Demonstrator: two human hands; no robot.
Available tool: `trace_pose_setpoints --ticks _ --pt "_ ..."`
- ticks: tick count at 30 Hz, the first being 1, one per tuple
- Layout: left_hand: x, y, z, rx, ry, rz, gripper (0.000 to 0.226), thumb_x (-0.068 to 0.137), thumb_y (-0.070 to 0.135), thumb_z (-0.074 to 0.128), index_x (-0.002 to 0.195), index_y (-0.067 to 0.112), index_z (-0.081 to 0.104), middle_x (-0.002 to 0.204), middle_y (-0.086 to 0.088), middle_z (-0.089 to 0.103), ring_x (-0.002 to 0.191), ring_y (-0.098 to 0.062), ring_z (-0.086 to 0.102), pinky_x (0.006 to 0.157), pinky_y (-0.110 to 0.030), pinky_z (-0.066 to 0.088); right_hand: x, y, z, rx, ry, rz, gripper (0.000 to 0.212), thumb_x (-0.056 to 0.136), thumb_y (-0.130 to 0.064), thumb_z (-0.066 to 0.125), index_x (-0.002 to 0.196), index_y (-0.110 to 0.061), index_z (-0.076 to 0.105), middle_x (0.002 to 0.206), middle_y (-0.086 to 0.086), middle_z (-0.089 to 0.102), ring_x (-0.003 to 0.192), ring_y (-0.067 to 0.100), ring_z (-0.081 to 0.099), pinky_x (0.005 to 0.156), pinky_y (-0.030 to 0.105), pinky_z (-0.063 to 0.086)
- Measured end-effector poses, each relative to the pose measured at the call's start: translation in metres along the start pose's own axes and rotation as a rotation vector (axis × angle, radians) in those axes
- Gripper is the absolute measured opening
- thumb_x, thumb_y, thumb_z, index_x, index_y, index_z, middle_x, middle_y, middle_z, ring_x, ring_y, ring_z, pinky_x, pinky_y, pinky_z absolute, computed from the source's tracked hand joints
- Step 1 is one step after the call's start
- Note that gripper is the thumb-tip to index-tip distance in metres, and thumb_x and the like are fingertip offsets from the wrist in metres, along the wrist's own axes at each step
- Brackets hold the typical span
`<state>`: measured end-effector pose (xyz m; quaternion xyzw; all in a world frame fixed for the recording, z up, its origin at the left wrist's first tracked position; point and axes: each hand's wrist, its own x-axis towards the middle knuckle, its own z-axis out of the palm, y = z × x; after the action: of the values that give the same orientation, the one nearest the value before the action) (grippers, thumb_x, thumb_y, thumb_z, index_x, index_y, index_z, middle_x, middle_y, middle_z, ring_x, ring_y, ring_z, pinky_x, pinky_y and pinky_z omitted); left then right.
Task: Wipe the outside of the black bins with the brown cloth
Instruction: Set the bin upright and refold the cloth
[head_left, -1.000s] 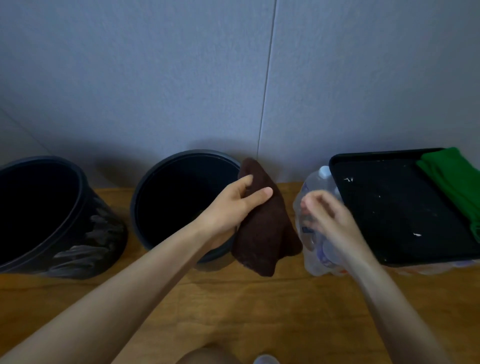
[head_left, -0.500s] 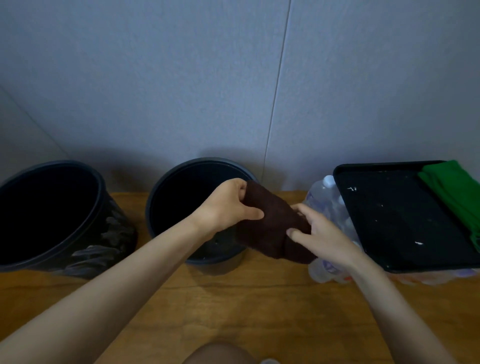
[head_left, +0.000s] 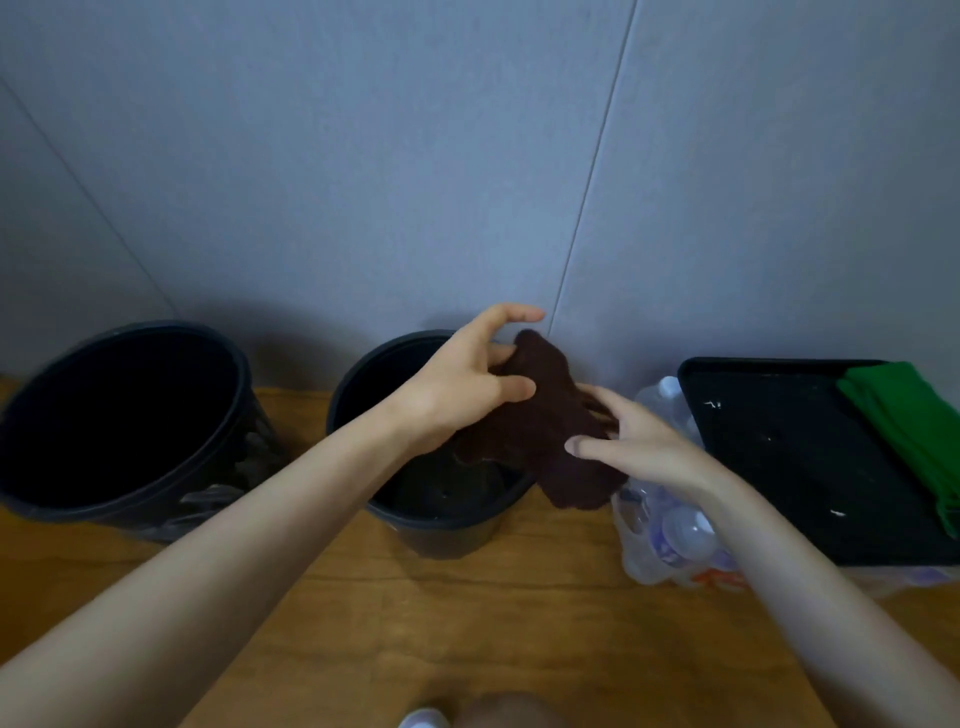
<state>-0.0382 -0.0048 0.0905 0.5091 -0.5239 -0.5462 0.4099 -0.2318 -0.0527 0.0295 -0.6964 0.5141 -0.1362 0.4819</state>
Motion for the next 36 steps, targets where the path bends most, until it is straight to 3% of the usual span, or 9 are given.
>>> trace_pose_setpoints --ticks 3,6,8,12,17,21,26,31,36 --pt "-0.002 0.014 0.001 -0.165 -0.003 0.009 0.053 0.085 -0.016 0.046 0.122 0.022 0.050 0.084 -0.013 0.065 0.076 -0.026 0.065 0.073 -0.034 0.054 0.000 0.005 0.018 0.435 -0.012 0.249 0.088 0.068 -0.048 0.072 0.142 -0.023 0.033 0.139 0.004 0.048 0.121 0.022 0.051 0.101 0.040 0.043" --pt "-0.002 0.025 -0.002 -0.354 0.036 0.007 0.051 0.086 -0.016 0.043 0.123 0.018 0.052 0.083 -0.014 0.061 0.075 -0.023 0.062 0.071 -0.029 0.054 -0.001 0.011 0.026 0.884 -0.140 0.326 0.087 0.070 -0.051 0.062 0.145 -0.024 0.027 0.139 0.013 0.046 0.122 0.029 0.050 0.107 0.049 0.031" --pt "-0.004 0.029 -0.008 -0.491 0.060 -0.018 0.049 0.088 -0.013 0.042 0.126 0.016 0.051 0.084 -0.014 0.061 0.071 -0.020 0.063 0.066 -0.027 0.056 -0.002 0.013 0.028 1.006 -0.143 0.281 0.082 0.074 -0.054 0.052 0.146 -0.024 0.025 0.139 0.012 0.047 0.125 0.027 0.047 0.111 0.054 0.020" --pt "-0.008 0.036 -0.011 -0.627 0.043 -0.050 0.047 0.090 -0.009 0.040 0.131 0.012 0.046 0.087 -0.011 0.063 0.062 -0.013 0.067 0.061 -0.024 0.056 0.001 0.007 0.035 1.178 -0.193 0.271 0.079 0.077 -0.065 0.044 0.142 -0.020 0.035 0.135 0.015 0.053 0.126 0.028 0.047 0.114 0.046 0.023" --pt "-0.010 0.039 -0.011 -0.622 0.004 -0.050 0.048 0.090 -0.007 0.041 0.132 0.015 0.045 0.087 -0.009 0.066 0.064 -0.013 0.066 0.063 -0.024 0.056 0.004 -0.021 0.042 1.508 -0.175 0.170 0.047 0.089 -0.033 0.045 0.131 -0.013 0.051 0.127 0.017 0.060 0.120 0.036 0.053 0.108 0.049 0.035" --pt "-0.013 0.031 -0.027 -0.511 0.063 -0.040 0.054 0.088 -0.011 0.039 0.131 0.021 0.046 0.061 -0.002 0.067 0.058 -0.012 0.065 0.058 -0.021 0.055 0.003 -0.025 0.035 1.474 -0.083 0.093 0.038 0.090 -0.022 0.048 0.121 -0.005 0.061 0.125 0.017 0.061 0.112 0.031 0.061 0.099 0.042 0.047" --pt "-0.014 0.004 -0.045 -0.322 0.129 -0.055 0.060 0.081 -0.020 0.040 0.123 0.020 0.054 0.082 -0.002 0.073 0.079 -0.015 0.069 0.071 -0.021 0.055 0.008 -0.023 0.012 1.222 0.014 0.057 0.055 0.077 -0.010 0.063 0.130 -0.004 0.051 0.124 0.014 0.062 0.108 0.024 0.064 0.079 0.030 0.057" --pt "-0.014 -0.014 -0.052 -0.281 0.215 -0.081 0.049 0.079 -0.019 0.043 0.110 0.014 0.059 0.078 0.006 0.073 0.079 -0.009 0.068 0.070 -0.018 0.053 0.020 -0.031 0.000 0.911 0.147 0.069 0.100 0.073 0.013 0.064 0.150 -0.021 0.010 0.148 0.017 0.034 0.126 0.027 0.048 0.089 0.037 0.048" --pt "-0.016 -0.027 -0.054 -0.194 0.363 -0.020 0.029 0.079 -0.009 0.062 0.094 0.016 0.063 0.070 0.005 0.074 0.071 -0.009 0.069 0.067 -0.020 0.057 0.028 -0.035 -0.006 0.496 0.298 0.020 0.115 0.066 0.002 0.078 0.149 -0.032 0.007 0.148 0.004 0.032 0.129 0.027 0.044 0.104 0.049 0.040"
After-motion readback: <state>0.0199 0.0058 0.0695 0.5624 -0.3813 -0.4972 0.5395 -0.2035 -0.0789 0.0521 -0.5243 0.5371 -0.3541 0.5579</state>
